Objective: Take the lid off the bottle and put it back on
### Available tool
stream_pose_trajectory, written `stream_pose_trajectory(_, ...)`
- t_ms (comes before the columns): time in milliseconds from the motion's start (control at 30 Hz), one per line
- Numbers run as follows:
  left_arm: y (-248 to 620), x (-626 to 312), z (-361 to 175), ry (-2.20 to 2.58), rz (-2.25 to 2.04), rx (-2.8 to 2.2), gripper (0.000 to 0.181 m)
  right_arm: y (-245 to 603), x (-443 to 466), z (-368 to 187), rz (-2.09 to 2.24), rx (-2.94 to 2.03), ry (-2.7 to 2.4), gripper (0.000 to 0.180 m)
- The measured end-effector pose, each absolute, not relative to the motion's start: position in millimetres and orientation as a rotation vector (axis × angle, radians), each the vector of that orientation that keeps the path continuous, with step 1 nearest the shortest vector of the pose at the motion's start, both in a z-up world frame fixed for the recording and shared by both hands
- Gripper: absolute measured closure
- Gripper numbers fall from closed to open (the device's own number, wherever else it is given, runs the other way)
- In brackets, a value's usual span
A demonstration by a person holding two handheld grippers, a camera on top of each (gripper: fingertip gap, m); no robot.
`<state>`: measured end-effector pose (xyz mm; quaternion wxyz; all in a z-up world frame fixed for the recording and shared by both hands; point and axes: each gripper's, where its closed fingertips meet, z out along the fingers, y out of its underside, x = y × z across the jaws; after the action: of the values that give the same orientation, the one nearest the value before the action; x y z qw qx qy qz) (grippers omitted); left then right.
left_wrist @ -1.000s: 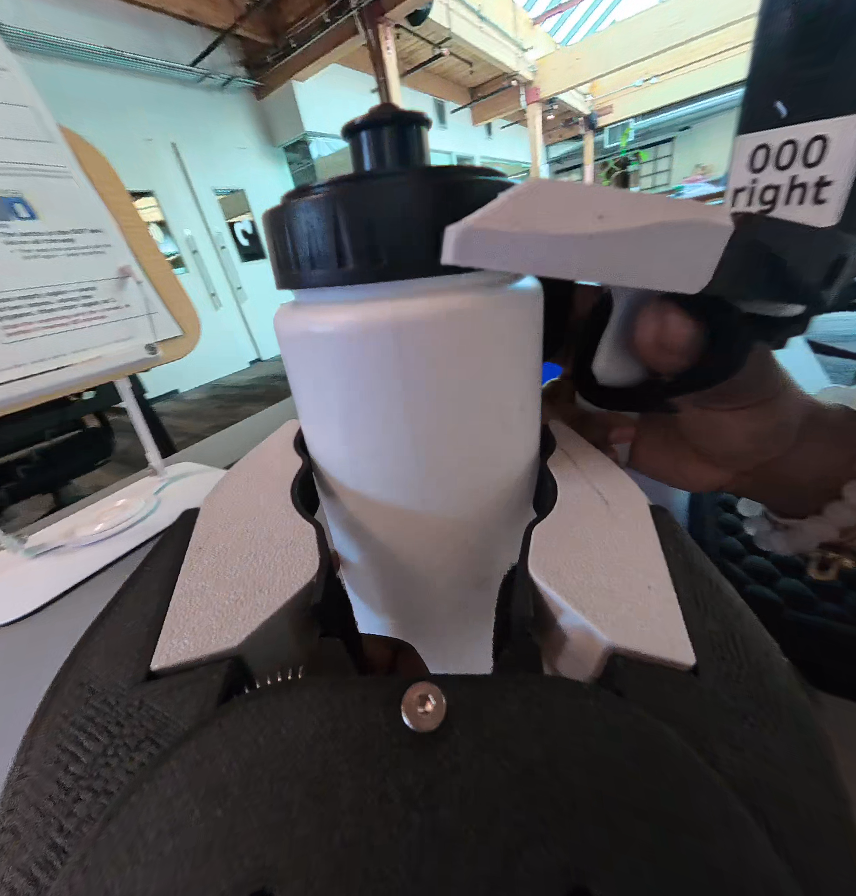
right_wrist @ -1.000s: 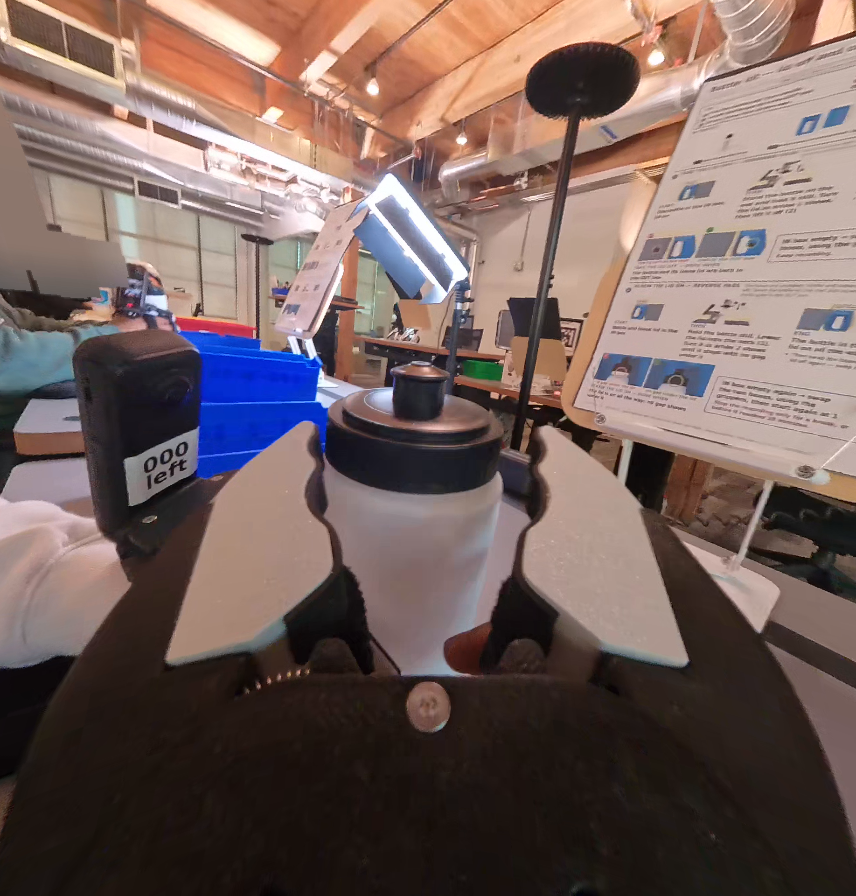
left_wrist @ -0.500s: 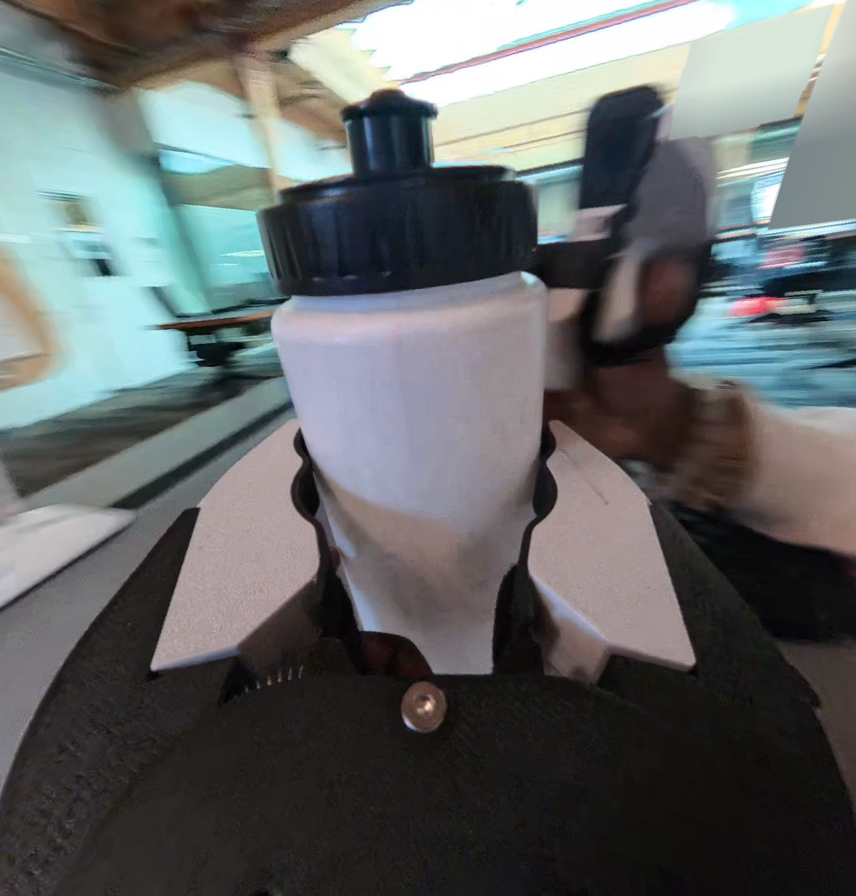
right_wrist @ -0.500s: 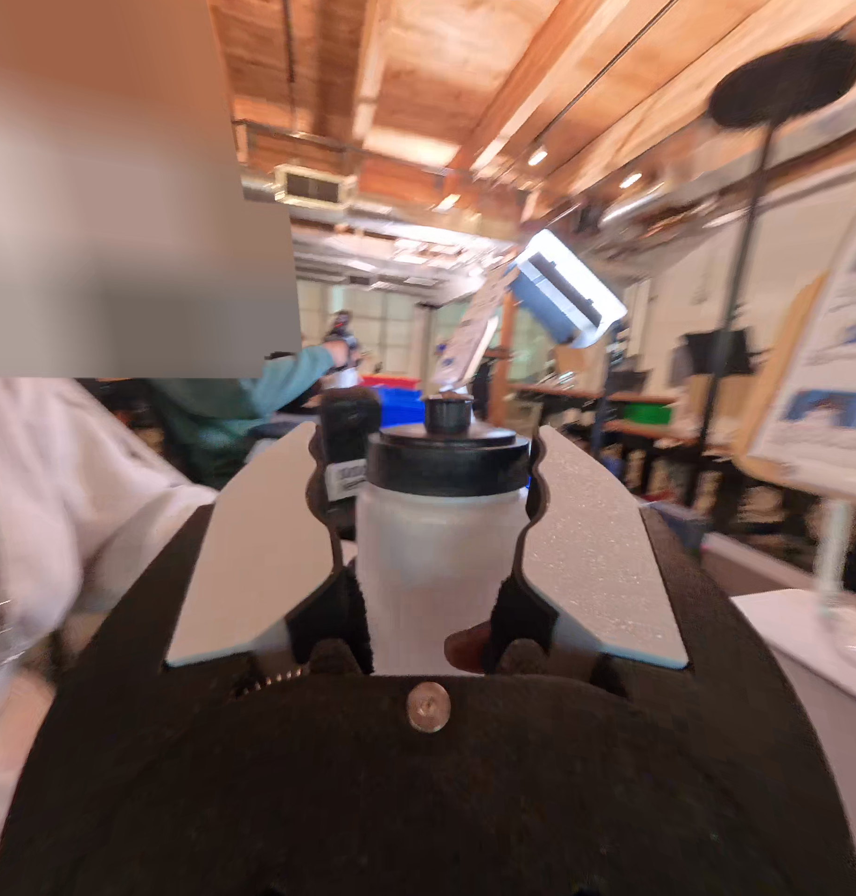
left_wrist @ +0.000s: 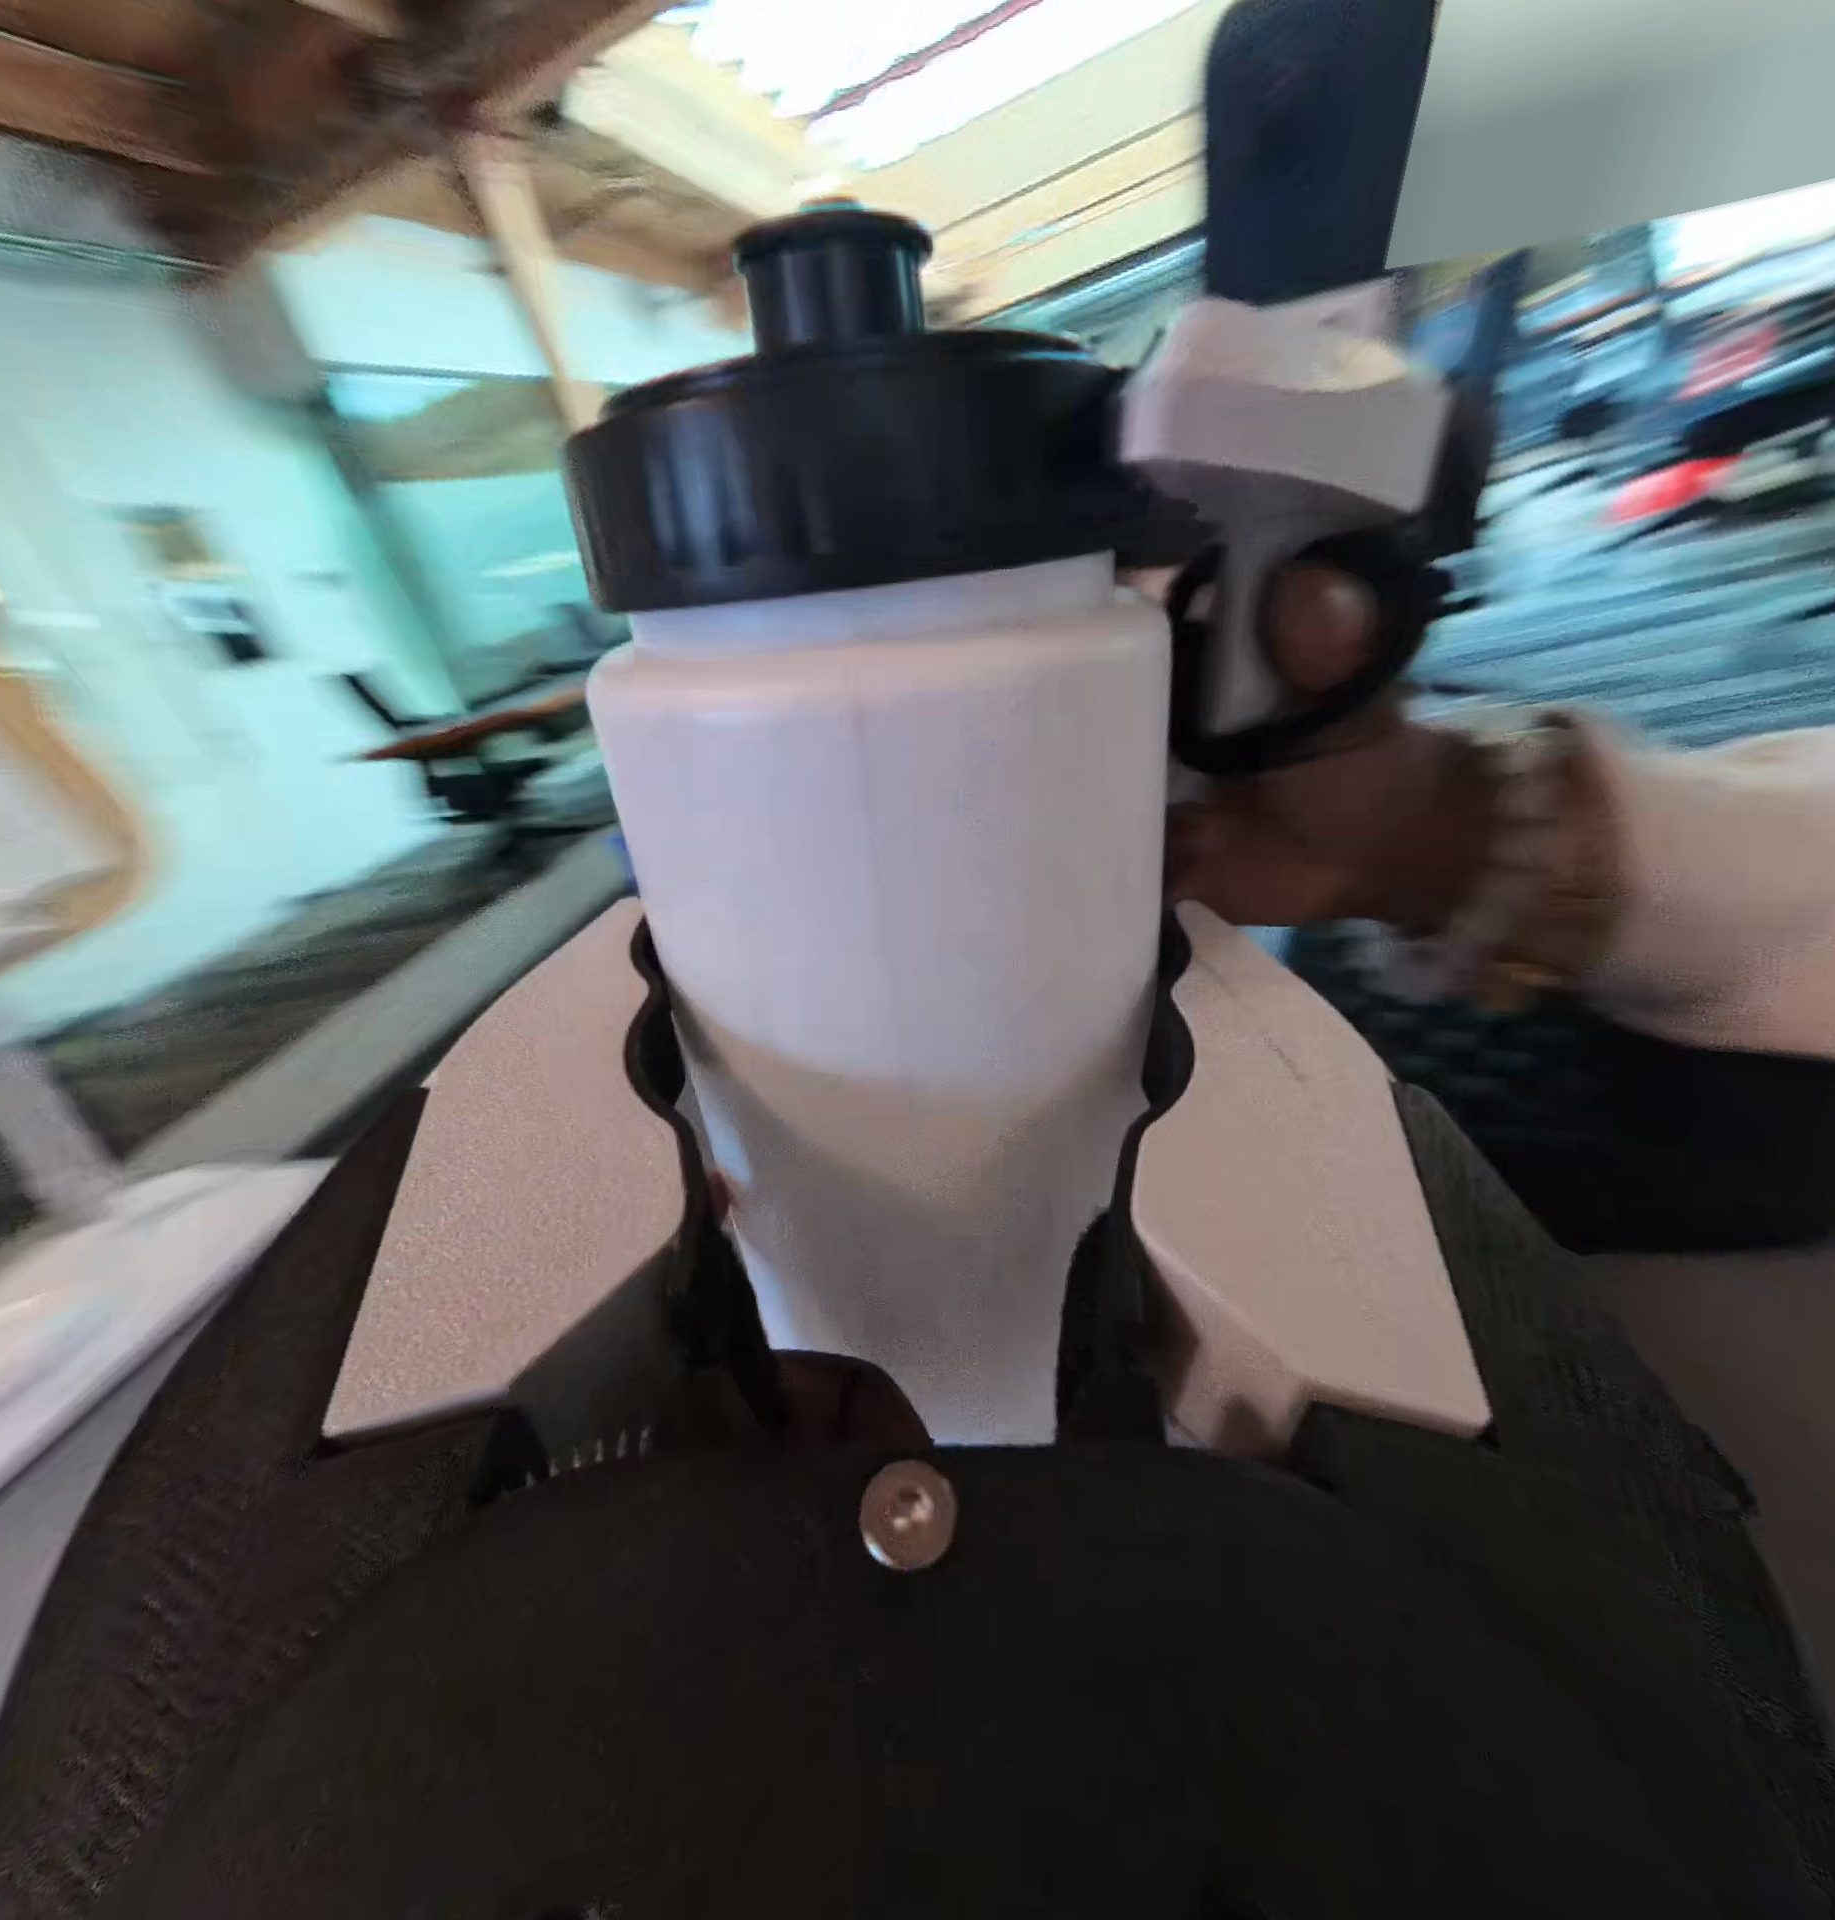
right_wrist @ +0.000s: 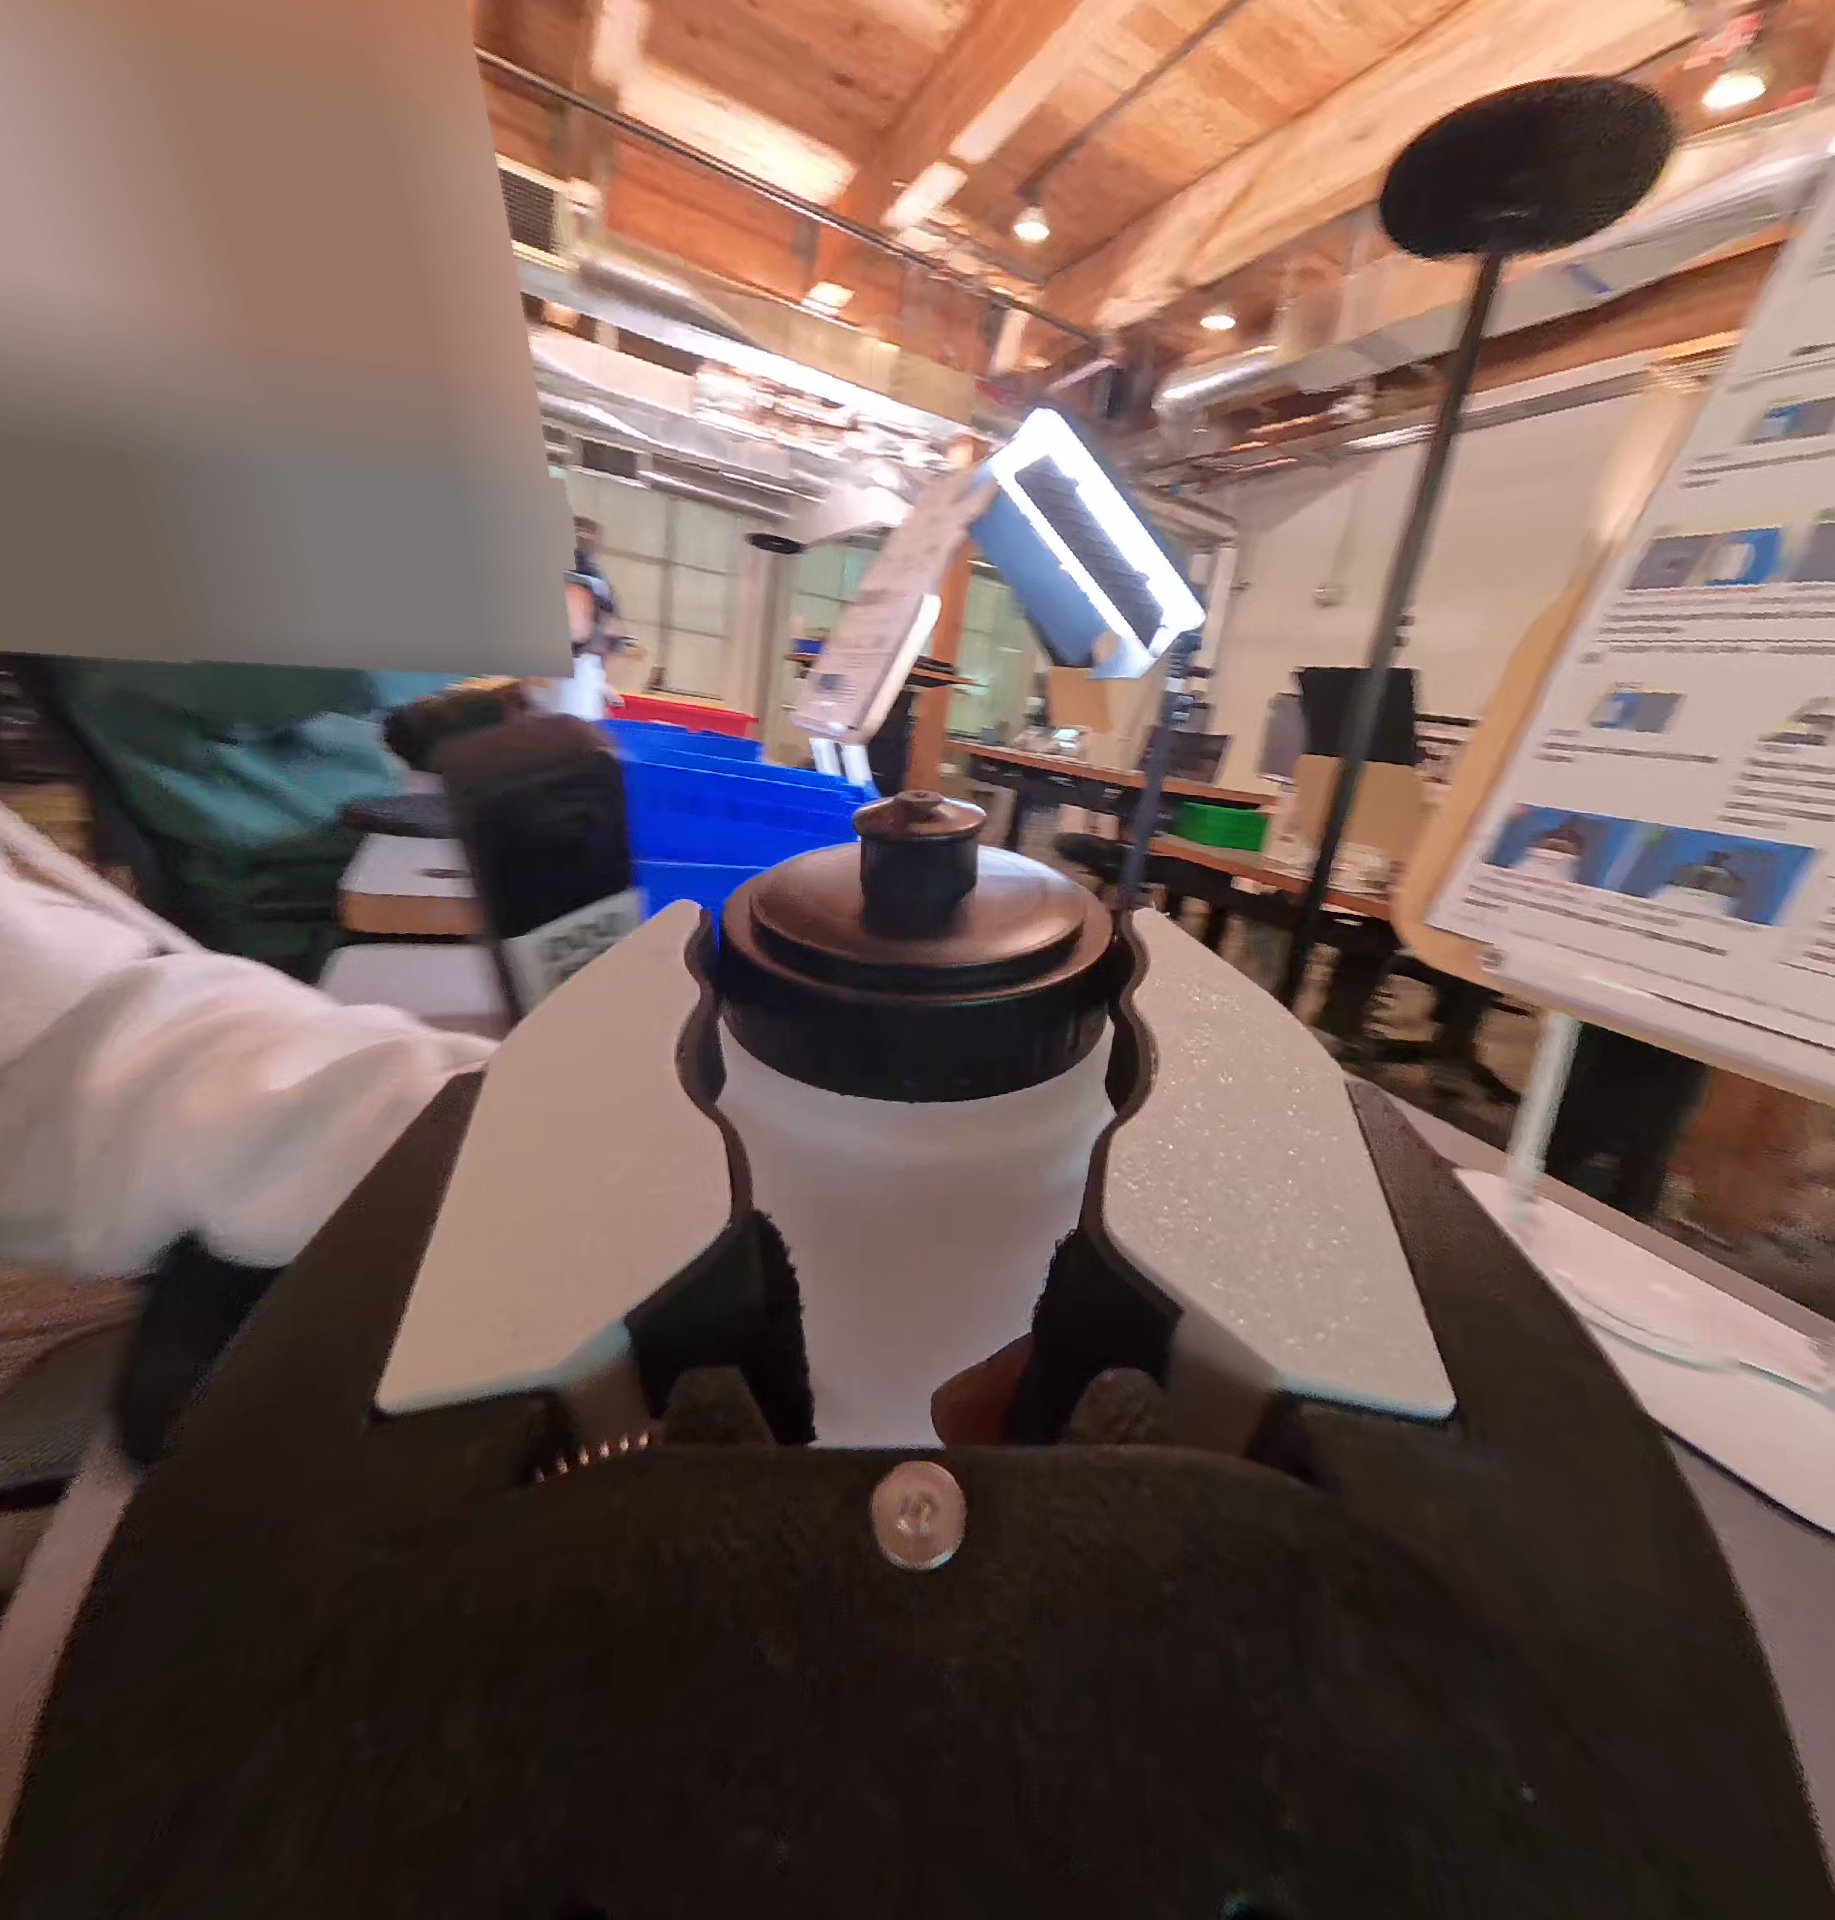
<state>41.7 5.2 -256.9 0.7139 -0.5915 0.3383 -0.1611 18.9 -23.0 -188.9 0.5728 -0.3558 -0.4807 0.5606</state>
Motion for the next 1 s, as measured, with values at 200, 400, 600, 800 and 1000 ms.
stream_pose_trajectory(200,-42,66,-258,0.948,-0.952,-1.238,0.093,-55,29,-188,1.715,-0.756,-1.262,0.108)
stream_pose_trajectory(400,12,32,-253,0.572,-0.514,-1.349,0.093,-22,31,-175,1.566,-0.759,-1.009,0.098)
stream_pose_trajectory(600,32,-2,-257,0.406,-0.038,-1.435,0.093,-1,19,-184,1.329,-0.879,-0.947,0.09)
stream_pose_trajectory(800,26,13,-257,0.549,0.119,-1.385,0.093,-4,13,-192,1.265,-0.896,-1.007,0.104)
stream_pose_trajectory(1000,-16,55,-259,0.872,-0.598,-1.316,0.093,-36,25,-186,1.501,-0.767,-1.163,0.108)
